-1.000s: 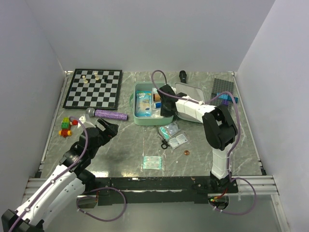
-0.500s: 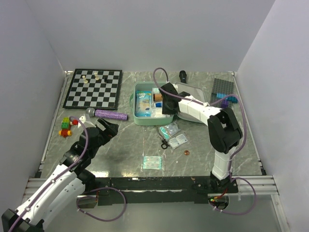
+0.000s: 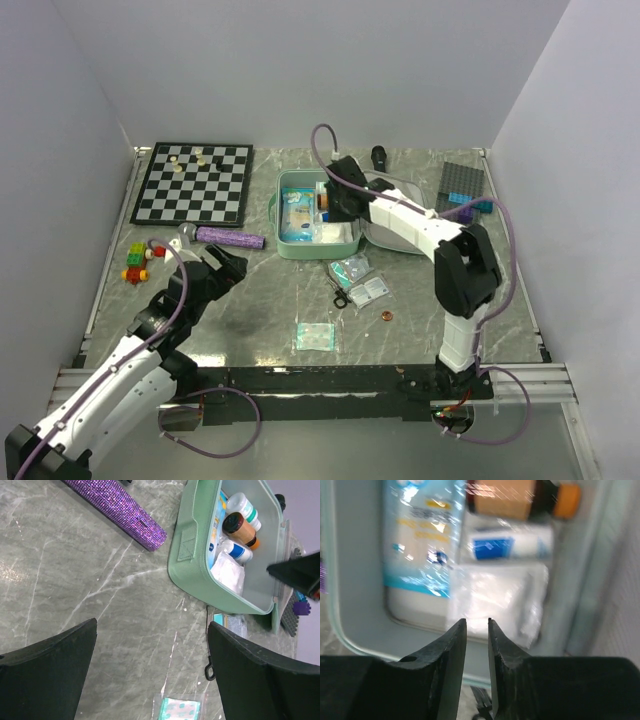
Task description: Organize the medicine kit
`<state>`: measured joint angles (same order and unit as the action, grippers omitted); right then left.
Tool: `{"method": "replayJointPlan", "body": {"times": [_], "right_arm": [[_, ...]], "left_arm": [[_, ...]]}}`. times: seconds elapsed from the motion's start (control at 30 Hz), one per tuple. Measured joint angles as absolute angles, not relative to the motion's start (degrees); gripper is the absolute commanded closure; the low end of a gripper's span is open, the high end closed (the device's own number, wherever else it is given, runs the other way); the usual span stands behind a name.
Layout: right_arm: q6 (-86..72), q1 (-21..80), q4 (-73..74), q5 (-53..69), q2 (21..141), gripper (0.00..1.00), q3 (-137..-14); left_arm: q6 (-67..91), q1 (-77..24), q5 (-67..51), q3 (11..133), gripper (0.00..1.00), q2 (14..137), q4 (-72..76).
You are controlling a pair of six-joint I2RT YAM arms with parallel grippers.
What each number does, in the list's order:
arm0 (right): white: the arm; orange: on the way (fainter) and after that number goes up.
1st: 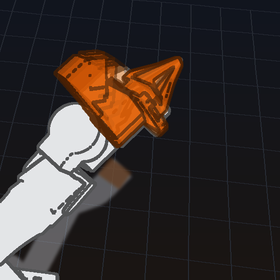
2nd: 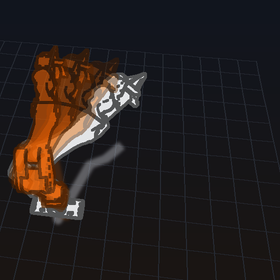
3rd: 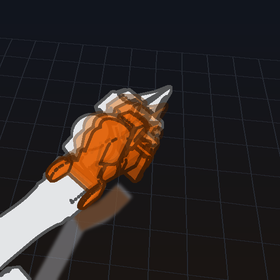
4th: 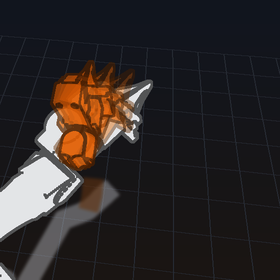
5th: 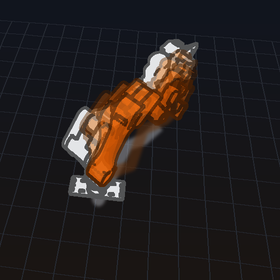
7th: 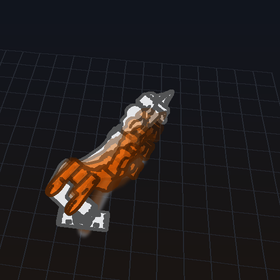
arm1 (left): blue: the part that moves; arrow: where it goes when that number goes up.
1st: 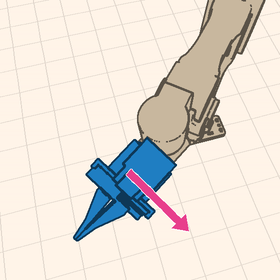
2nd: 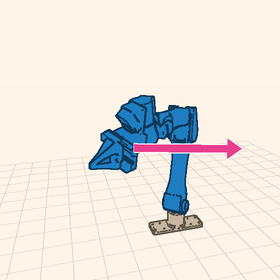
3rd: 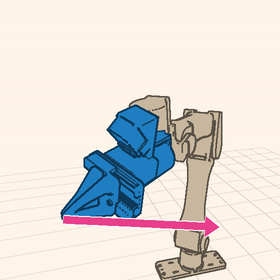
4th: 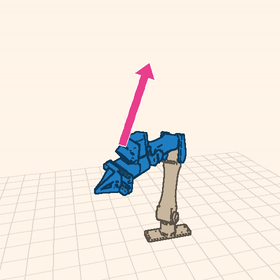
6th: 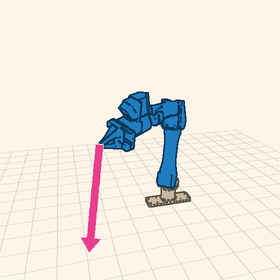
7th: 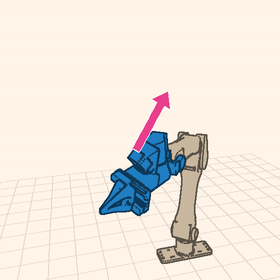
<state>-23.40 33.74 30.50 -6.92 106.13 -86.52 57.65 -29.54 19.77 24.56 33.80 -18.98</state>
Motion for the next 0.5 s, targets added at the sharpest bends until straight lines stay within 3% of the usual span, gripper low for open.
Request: {"method": "replayJointPlan", "body": {"times": [0.2,0.5], "right_arm": [[-21.7,35.0,29.6,-4.8,115.2,0.72,-95.2],[-21.3,35.4,32.2,-4.9,119.2,0.73,-94.4]], "left_arm": [[56.7,-29.5,19.7,24.6,0.04,35.5,-18.9],[56.4,-29.5,19.3,24.6,0.04,35.9,-17.8]]}}
